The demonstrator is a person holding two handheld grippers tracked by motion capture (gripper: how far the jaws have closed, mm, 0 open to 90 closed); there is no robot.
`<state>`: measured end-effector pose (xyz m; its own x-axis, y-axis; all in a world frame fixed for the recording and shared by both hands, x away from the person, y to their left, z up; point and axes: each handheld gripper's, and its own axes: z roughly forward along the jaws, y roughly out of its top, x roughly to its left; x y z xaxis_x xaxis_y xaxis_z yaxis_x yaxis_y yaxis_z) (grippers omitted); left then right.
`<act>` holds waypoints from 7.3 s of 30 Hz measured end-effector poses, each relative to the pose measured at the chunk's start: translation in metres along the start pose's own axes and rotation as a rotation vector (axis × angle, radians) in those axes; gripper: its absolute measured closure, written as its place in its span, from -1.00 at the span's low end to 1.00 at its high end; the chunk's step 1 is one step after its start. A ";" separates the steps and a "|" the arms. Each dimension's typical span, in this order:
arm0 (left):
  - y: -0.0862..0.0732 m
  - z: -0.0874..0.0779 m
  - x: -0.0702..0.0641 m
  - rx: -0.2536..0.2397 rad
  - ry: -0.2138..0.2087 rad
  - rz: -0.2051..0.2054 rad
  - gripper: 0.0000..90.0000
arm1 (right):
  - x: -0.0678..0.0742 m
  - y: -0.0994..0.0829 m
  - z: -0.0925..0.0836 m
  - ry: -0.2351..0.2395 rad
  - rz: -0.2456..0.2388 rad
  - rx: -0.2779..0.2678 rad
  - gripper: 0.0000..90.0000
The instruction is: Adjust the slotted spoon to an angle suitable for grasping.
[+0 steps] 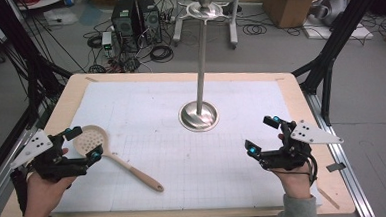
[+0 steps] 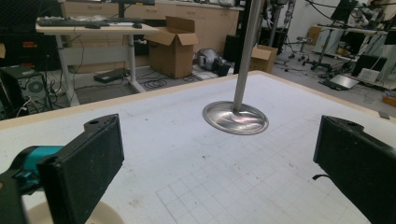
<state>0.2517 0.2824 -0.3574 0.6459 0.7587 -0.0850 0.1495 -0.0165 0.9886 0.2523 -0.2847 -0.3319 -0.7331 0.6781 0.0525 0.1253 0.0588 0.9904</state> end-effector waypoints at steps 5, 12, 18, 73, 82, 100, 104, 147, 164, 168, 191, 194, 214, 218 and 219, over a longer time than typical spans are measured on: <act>0.000 0.001 -0.001 0.008 0.002 0.016 -0.93 | -0.001 -0.001 0.001 0.002 0.000 0.002 -0.96; -0.003 0.004 -0.003 0.049 -0.001 0.039 -0.67 | -0.001 -0.002 0.001 0.008 0.001 0.005 -0.96; -0.007 0.007 0.001 0.094 -0.004 0.014 -0.01 | -0.002 -0.004 -0.001 0.000 0.007 0.011 -0.96; -0.080 0.076 0.031 0.476 0.047 0.040 0.99 | 0.007 -0.014 0.003 0.013 -0.022 0.087 -0.96; -0.080 0.079 0.028 0.517 0.050 0.079 0.99 | 0.008 -0.014 0.003 0.016 -0.023 0.086 -0.96; -0.083 0.055 0.022 0.523 0.084 0.053 0.99 | 0.007 -0.012 0.010 0.030 -0.027 0.082 -0.96; -0.084 0.047 0.020 0.523 0.090 0.046 0.99 | 0.008 -0.012 0.013 0.035 -0.030 0.086 -0.96; -0.089 0.015 -0.030 0.462 -0.083 0.055 0.99 | 0.011 0.000 0.043 0.103 -0.039 0.041 -0.96; -0.092 0.037 -0.042 0.498 -0.127 0.088 0.99 | 0.012 -0.002 0.040 0.091 -0.046 0.056 -0.96; -0.090 0.046 -0.042 0.506 -0.100 0.099 0.99 | 0.012 -0.005 0.037 0.083 -0.046 0.064 -0.96; -0.084 0.086 -0.030 0.504 0.012 0.063 0.99 | 0.011 -0.013 0.013 0.029 -0.043 0.093 -0.96; -0.083 0.087 -0.028 0.505 0.019 0.057 0.99 | 0.011 -0.015 0.013 0.026 -0.040 0.102 -0.96; -0.082 0.100 -0.023 0.502 0.082 0.063 0.99 | 0.010 -0.016 0.007 0.016 -0.042 0.103 -0.96; -0.081 0.096 -0.024 0.475 0.061 0.075 0.99 | 0.010 -0.016 0.009 0.019 -0.045 0.104 -0.96; -0.081 0.095 -0.025 0.474 0.055 0.073 0.99 | 0.010 -0.016 0.010 0.018 -0.037 0.106 -0.96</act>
<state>0.2948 0.2029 -0.4472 0.6286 0.7777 0.0024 0.4378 -0.3564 0.8254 0.2491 -0.2715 -0.3485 -0.7500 0.6611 0.0189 0.1671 0.1617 0.9726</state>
